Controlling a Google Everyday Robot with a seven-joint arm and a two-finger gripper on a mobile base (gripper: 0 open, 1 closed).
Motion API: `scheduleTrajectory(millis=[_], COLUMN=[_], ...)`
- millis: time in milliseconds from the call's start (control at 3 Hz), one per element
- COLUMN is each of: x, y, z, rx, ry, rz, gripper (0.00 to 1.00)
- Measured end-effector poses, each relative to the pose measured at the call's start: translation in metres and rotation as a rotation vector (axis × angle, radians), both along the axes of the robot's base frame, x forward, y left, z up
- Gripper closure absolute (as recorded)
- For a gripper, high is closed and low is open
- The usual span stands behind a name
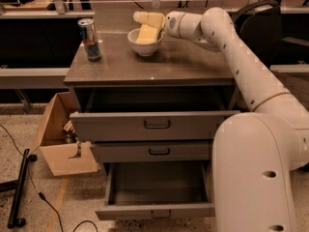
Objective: Pick sponge from white bowl and place on counter
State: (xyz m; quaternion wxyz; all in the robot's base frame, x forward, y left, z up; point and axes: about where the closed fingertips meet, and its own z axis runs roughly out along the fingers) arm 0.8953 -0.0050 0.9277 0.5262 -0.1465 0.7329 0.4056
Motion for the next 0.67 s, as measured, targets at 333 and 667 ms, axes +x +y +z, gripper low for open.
scheduleTrajectory(millis=[333, 667], x=[0.0008, 0.0003], y=[-0.0023, -0.004], z=[-0.0109, -0.0158], rx=[-0.003, -0.004], ry=[0.021, 0.027], rz=[-0.012, -0.017], gripper=[0.16, 0.4])
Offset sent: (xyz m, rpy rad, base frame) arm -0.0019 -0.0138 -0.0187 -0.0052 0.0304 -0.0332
